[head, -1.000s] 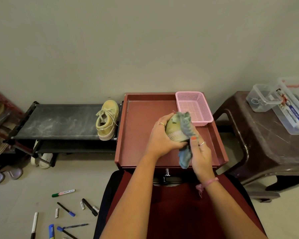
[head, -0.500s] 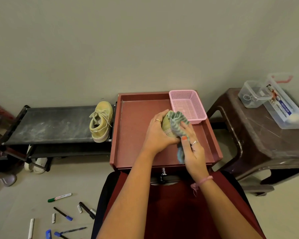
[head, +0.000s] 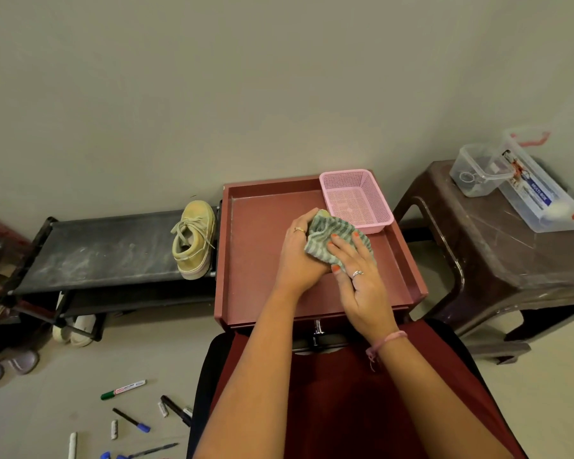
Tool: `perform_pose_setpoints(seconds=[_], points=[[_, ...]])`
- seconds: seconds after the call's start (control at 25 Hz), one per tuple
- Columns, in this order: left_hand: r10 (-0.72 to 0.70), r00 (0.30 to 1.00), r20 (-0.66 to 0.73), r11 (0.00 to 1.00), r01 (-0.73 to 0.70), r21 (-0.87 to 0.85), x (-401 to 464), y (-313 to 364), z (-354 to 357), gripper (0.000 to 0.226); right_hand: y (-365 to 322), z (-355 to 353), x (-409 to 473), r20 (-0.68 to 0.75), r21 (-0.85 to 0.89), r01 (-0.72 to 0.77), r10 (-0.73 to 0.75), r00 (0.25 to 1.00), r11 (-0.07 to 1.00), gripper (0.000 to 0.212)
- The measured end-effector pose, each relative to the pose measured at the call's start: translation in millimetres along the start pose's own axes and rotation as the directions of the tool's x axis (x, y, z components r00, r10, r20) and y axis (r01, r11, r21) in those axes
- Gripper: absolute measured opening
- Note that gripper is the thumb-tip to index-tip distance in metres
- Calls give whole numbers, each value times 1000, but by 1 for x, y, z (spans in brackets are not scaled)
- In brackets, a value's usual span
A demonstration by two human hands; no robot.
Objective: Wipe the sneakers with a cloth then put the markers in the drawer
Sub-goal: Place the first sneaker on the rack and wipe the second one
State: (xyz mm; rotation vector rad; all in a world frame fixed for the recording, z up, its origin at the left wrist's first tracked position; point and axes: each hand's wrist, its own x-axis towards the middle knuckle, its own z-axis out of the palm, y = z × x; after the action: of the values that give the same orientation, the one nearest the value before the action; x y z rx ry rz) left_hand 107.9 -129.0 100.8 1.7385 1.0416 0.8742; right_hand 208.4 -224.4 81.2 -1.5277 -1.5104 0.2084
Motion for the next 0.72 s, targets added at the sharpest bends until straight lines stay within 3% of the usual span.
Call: perform_pose_setpoints(seconds=[0.08,0.16,0.24,0.28,0.36,0.44,0.48,0.52,0.56,0.6,0.64,0.68,0.72], points=[[-9,1000,1,999,9,-31,1,-1,2,86,-4,7,3,-82,91,-98,106,991,991,35],[-17,1000,7,999,17,-27,0,-3,6,90,-4,11,11,-129,289,-257,304,944,922,33],[-12,1000,3,1000,12,1,-1,-3,8,92,-5,6,25,-76,467,-415,503,861,781,32],[-13,1000,1,1000,13,-7,-1,-2,9,91,-7,3,27,-50,438,-443,514,857,782,33],[-3,1000,-7,999,2,-37,1,-1,7,80,-12,-2,21,-20,84,-323,326,945,943,38],[0,1000,-11,999,-1,-40,1,-1,3,66,-11,-5,11,123,-305,27,11,992,952,42],[-11,1000,-12,999,10,-45,0,0,2,64,-6,-8,12,201,-364,153,-83,976,919,43],[-16,1000,-11,999,16,-48,-2,2,1,67,-2,-10,17,220,-356,170,-95,971,919,42],[-14,1000,-6,999,14,-45,-3,3,2,72,0,-14,24,190,-287,52,4,982,957,40],[-7,1000,4,999,7,-32,-4,3,3,78,1,-16,34,136,-148,-168,188,973,975,37],[-6,1000,17,1000,6,-17,-6,2,4,85,1,-18,42,108,-6,-357,355,929,934,34],[-10,1000,27,1000,10,-12,-7,0,3,90,-1,-18,45,106,87,-454,445,889,887,31],[-15,1000,25,1000,15,-19,-10,-1,1,90,-7,-17,41,120,106,-452,440,890,886,30]])
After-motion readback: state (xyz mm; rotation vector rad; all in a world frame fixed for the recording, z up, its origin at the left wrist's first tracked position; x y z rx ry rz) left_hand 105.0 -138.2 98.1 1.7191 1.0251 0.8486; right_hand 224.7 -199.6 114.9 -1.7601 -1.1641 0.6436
